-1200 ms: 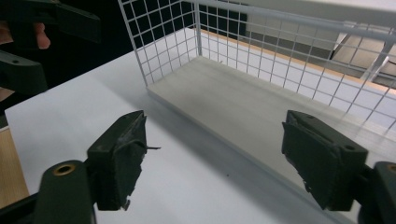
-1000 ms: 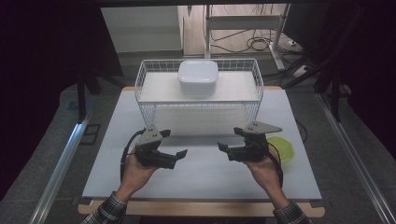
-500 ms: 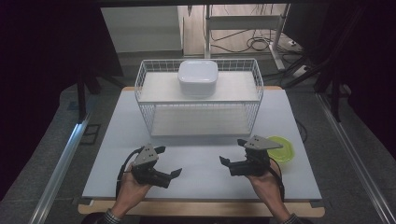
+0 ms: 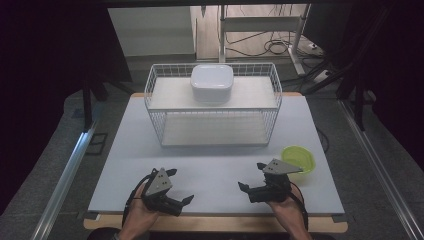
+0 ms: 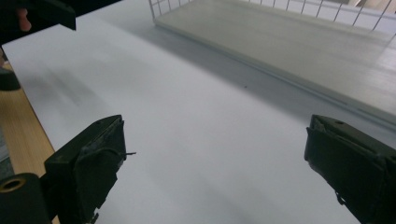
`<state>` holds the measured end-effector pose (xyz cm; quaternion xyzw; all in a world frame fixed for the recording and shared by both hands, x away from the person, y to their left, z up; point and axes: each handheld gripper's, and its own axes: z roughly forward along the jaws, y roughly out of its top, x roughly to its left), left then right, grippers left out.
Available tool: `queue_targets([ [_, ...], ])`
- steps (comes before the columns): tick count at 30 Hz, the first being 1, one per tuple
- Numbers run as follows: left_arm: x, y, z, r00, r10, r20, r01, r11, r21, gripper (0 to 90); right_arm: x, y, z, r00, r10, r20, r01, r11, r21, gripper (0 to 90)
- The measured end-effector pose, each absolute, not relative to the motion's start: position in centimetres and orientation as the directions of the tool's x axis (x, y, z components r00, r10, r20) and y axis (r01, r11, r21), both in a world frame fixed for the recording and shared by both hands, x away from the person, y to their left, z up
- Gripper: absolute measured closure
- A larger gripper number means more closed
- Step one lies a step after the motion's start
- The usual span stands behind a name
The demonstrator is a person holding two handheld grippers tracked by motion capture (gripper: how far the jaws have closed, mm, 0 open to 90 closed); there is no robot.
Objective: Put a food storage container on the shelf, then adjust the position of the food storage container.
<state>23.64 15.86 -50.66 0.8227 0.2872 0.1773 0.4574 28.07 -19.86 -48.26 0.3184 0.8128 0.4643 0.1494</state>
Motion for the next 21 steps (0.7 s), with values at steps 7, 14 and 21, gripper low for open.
queue_targets([
  [7,23.8,16.9,-50.8,0.749,0.662,-0.011,0.346,-0.377,0.859,1.8,28.2,-19.8,-48.8,-0.739,0.671,0.063,0.410,0.373,0.832,5.5],
  [14,23.8,16.6,-51.1,0.751,0.660,0.010,0.346,-0.407,0.845,1.8,28.6,-20.2,-48.6,-0.703,0.709,0.056,0.439,0.371,0.818,3.6],
  [21,24.1,16.5,-51.4,0.747,0.665,0.006,0.366,-0.419,0.831,2.0,29.6,-21.2,-47.5,-0.645,0.763,0.044,0.473,0.353,0.808,1.6],
])
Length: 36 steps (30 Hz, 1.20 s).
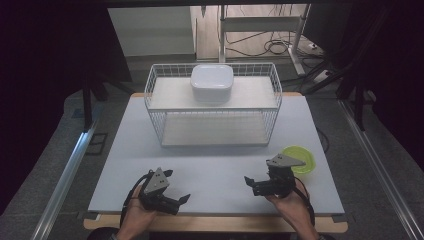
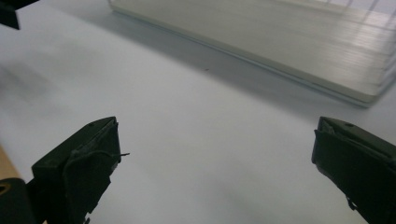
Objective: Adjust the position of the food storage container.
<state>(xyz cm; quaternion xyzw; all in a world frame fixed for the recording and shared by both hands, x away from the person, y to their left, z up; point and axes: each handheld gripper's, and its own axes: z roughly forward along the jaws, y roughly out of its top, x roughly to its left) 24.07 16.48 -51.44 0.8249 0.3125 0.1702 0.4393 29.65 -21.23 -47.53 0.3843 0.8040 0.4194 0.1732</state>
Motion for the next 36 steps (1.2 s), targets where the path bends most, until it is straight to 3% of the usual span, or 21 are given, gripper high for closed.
queue_targets([
  [3,24.2,16.6,-51.5,0.743,0.670,0.002,0.371,-0.414,0.831,2.2,29.9,-21.8,-47.0,-0.622,0.782,0.039,0.471,0.334,0.816,12.0],
  [6,24.3,16.8,-51.5,0.737,0.676,-0.008,0.379,-0.404,0.832,2.4,30.4,-23.3,-46.0,-0.597,0.802,0.022,0.472,0.329,0.818,34.5],
  [9,24.3,16.9,-51.6,0.735,0.678,-0.015,0.385,-0.400,0.832,2.5,30.7,-24.1,-45.7,-0.564,0.825,0.017,0.488,0.316,0.813,41.6],
  [10,24.4,16.9,-51.6,0.733,0.680,-0.019,0.390,-0.398,0.831,2.6,30.9,-25.0,-45.4,-0.545,0.838,0.019,0.491,0.301,0.818,49.6],
  [11,24.4,16.9,-51.6,0.733,0.680,-0.019,0.390,-0.398,0.831,2.6,30.9,-25.0,-45.4,-0.545,0.838,0.019,0.491,0.301,0.818,49.6],
  [12,24.4,17.0,-51.6,0.733,0.679,-0.020,0.391,-0.397,0.830,2.7,31.1,-25.9,-45.1,-0.526,0.851,0.006,0.491,0.298,0.819,59.2],
  [13,24.4,17.0,-51.6,0.733,0.680,-0.020,0.391,-0.397,0.830,2.7,31.1,-25.9,-45.1,-0.526,0.851,0.006,0.491,0.298,0.819,59.2],
  [14,24.4,16.9,-51.6,0.732,0.681,-0.020,0.391,-0.396,0.831,2.8,31.3,-27.1,-44.7,-0.493,0.870,-0.012,0.491,0.290,0.821,67.6],
  [16,24.4,16.9,-51.6,0.732,0.681,-0.021,0.392,-0.395,0.831,2.8,31.5,-27.5,-44.6,-0.484,0.875,-0.010,0.498,0.285,0.819,70.4],
  [17,24.5,16.9,-51.6,0.731,0.682,-0.022,0.393,-0.394,0.831,2.8,31.8,-28.6,-44.4,-0.456,0.890,-0.015,0.507,0.273,0.817,77.1],
  [24,24.6,17.0,-51.8,0.730,0.682,-0.029,0.404,-0.396,0.825,3.0,32.8,-32.7,-44.2,-0.349,0.937,0.021,0.535,0.181,0.826,87.4],
  [36,24.7,16.9,-51.9,0.727,0.687,-0.027,0.413,-0.404,0.816,3.2,33.9,-36.6,-46.5,-0.247,0.969,0.021,0.601,0.136,0.788,89.5],
])
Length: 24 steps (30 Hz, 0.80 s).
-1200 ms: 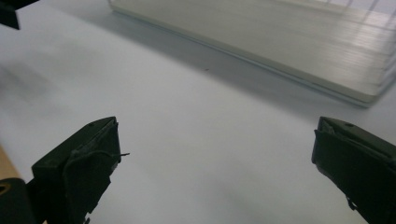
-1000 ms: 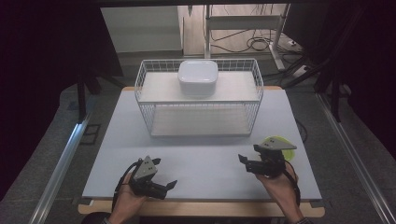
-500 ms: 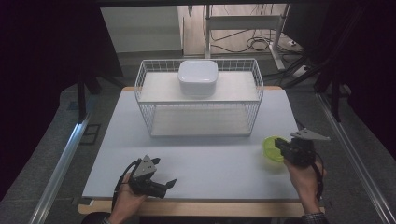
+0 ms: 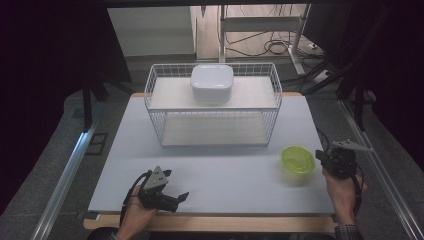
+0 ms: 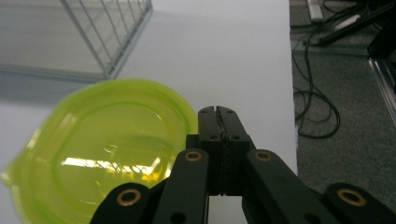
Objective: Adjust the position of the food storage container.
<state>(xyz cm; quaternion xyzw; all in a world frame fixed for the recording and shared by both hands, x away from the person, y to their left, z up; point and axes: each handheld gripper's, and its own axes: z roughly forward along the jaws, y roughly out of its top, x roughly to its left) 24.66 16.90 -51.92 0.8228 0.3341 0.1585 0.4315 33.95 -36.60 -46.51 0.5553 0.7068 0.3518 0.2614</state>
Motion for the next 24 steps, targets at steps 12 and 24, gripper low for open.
queue_targets([
  [12,24.7,16.8,-52.1,0.726,0.687,-0.024,0.418,-0.414,0.809,3.3,34.4,-36.6,-47.8,-0.249,0.967,0.049,0.642,0.127,0.756,89.5],
  [24,24.8,16.7,-52.2,0.728,0.685,-0.022,0.421,-0.421,0.803,3.4,34.3,-34.2,-48.1,-0.298,0.952,0.077,0.655,0.145,0.742,89.4],
])
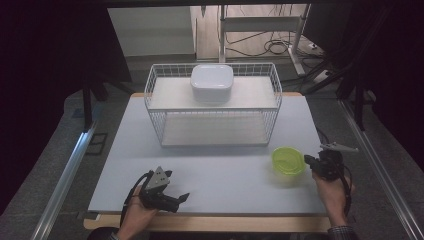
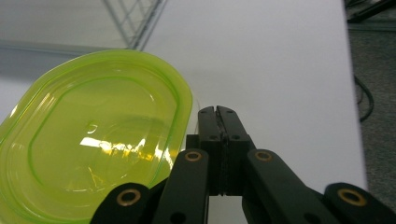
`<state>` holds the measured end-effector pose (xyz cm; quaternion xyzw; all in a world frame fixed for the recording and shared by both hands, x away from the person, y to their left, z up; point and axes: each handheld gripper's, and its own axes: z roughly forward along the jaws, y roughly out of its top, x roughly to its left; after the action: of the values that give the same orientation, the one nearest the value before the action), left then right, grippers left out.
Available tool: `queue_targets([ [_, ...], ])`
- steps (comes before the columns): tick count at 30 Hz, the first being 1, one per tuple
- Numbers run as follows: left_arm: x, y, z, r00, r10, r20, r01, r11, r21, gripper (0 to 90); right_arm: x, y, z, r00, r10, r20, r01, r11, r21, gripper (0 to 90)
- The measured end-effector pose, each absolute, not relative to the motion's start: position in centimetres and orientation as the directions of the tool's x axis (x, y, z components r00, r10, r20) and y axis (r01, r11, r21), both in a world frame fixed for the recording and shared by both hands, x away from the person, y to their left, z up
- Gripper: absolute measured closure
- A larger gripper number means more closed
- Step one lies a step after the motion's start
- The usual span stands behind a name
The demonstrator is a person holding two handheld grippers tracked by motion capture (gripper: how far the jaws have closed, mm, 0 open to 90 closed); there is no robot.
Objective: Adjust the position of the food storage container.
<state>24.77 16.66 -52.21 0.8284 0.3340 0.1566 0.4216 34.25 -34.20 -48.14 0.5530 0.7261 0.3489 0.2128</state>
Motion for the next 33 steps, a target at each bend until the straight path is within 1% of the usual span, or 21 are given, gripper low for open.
queue_targets([
  [17,24.8,16.5,-52.3,0.733,0.681,-0.017,0.419,-0.430,0.800,3.6,33.3,-28.8,-48.4,-0.420,0.900,0.114,0.656,0.214,0.723,89.3],
  [21,24.8,16.5,-52.3,0.732,0.681,-0.017,0.419,-0.431,0.799,3.6,33.2,-28.6,-48.3,-0.429,0.899,0.092,0.651,0.237,0.721,88.6],
  [25,24.8,16.5,-52.3,0.732,0.681,-0.017,0.420,-0.432,0.798,3.6,32.9,-29.3,-48.5,-0.423,0.903,0.080,0.665,0.250,0.704,88.8],
  [28,24.8,16.5,-52.3,0.732,0.681,-0.016,0.420,-0.433,0.798,3.6,32.4,-29.3,-48.9,-0.439,0.893,0.102,0.680,0.255,0.688,89.1],
  [33,24.8,16.4,-52.3,0.733,0.680,-0.015,0.419,-0.434,0.798,3.6,32.4,-28.4,-49.3,-0.464,0.879,0.111,0.683,0.275,0.677,89.2],
])
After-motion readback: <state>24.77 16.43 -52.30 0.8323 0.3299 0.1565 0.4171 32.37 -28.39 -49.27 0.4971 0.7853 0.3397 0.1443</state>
